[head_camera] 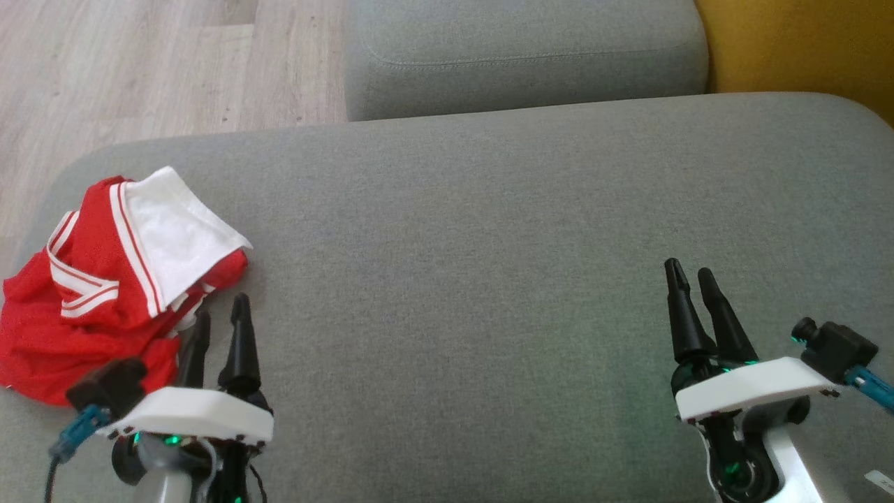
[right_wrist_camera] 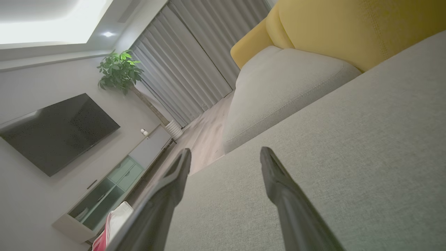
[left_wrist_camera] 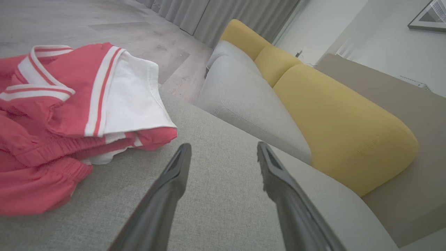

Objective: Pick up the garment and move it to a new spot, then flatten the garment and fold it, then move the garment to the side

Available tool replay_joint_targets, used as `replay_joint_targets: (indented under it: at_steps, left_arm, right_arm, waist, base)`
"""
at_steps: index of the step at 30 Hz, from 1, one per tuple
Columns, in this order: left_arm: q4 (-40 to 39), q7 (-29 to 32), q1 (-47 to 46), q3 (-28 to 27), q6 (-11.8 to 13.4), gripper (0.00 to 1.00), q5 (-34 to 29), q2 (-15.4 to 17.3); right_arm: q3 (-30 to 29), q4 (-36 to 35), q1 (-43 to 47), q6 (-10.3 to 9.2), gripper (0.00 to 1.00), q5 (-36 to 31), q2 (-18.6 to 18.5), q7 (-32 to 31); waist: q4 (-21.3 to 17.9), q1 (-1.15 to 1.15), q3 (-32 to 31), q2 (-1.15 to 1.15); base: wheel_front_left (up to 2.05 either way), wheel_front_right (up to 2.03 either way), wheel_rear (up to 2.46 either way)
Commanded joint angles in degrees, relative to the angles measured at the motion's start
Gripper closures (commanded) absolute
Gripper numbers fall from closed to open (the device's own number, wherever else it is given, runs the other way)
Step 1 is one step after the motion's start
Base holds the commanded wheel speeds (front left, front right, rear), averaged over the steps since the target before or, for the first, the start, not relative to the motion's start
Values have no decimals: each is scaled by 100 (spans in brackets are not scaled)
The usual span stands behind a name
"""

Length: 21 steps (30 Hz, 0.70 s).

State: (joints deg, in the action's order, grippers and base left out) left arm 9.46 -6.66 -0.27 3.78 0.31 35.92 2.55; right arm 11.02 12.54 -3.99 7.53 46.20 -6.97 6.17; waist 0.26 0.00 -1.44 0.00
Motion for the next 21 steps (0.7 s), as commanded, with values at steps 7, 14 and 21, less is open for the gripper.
replay_joint_targets:
  at_steps: [7,14,21]
  left_arm:
    - [-250,-170,-216,6,88,0,-611,98]
    - [-329,-304,-234,59,164,0,-1161,107]
    - [-397,-422,-231,95,229,0,-1627,109]
  right_arm:
    - [231,-134,-347,-3,0,-586,-129,214]
    - [366,-110,-388,-3,0,-1098,-155,349]
    - [390,-117,-406,-3,0,-1564,-131,468]
  waist:
    - [2,0,-42,0]
    - [12,0,-62,0]
    - [10,0,-82,0]
  base:
    - [0,0,0]
    - [0,0,0]
    - [0,0,0]
